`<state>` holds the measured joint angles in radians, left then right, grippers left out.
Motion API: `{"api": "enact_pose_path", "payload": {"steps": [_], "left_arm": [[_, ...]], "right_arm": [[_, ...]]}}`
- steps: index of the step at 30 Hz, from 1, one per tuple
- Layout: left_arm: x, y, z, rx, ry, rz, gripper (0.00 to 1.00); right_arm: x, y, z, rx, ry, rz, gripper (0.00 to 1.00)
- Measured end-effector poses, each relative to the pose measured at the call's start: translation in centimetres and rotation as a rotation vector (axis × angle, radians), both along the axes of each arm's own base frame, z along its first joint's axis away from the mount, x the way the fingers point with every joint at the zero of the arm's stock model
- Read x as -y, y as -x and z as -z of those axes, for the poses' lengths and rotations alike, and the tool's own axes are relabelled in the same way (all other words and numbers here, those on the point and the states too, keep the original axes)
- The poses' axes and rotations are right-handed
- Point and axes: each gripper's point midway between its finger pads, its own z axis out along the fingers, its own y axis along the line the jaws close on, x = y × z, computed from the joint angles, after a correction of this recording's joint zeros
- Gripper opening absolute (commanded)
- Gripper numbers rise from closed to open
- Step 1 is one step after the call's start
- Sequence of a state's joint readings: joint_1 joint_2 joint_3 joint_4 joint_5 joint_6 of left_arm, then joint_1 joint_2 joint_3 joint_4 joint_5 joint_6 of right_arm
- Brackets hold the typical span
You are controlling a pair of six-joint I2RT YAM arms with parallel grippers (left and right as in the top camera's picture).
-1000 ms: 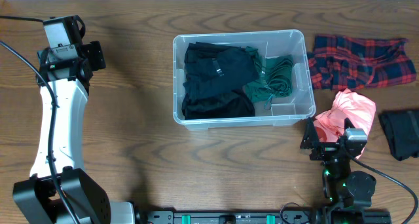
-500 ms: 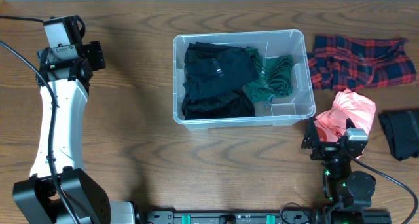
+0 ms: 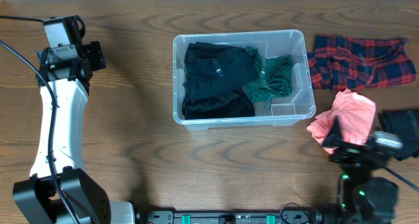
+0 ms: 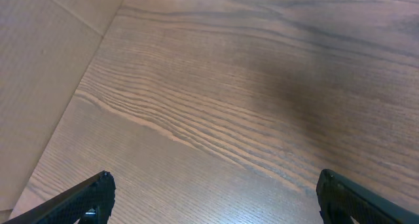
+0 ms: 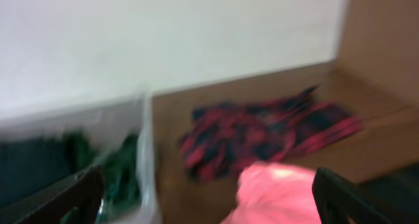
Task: Pack container
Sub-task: 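Move the right gripper toward the dark garment at the right edge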
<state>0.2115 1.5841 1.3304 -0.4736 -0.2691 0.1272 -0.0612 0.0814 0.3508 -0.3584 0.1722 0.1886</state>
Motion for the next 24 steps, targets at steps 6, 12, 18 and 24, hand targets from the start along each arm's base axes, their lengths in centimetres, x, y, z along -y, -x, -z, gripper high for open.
{"api": "enact_pose_path", "payload": {"steps": [6, 12, 18, 24], "left_arm": [[0.0, 0.0, 0.0, -0.001, 0.0, 0.0, 0.98], [0.0, 0.0, 0.0, -0.001, 0.0, 0.0, 0.98], [0.0, 0.0, 0.0, -0.001, 0.0, 0.0, 0.98], [0.0, 0.0, 0.0, -0.001, 0.0, 0.0, 0.98]], "right_arm": [[3.1, 0.3, -5.4, 0.004, -0.02, 0.193, 0.99], [5.9, -3.2, -1.3, -0.243, -0.012, 0.31, 0.99], [10.0, -6.7, 1.3, -0.421, -0.131, 0.316, 0.99], [14.3, -7.8, 2.9, -0.506, -0.392, 0.235, 0.99]]}}
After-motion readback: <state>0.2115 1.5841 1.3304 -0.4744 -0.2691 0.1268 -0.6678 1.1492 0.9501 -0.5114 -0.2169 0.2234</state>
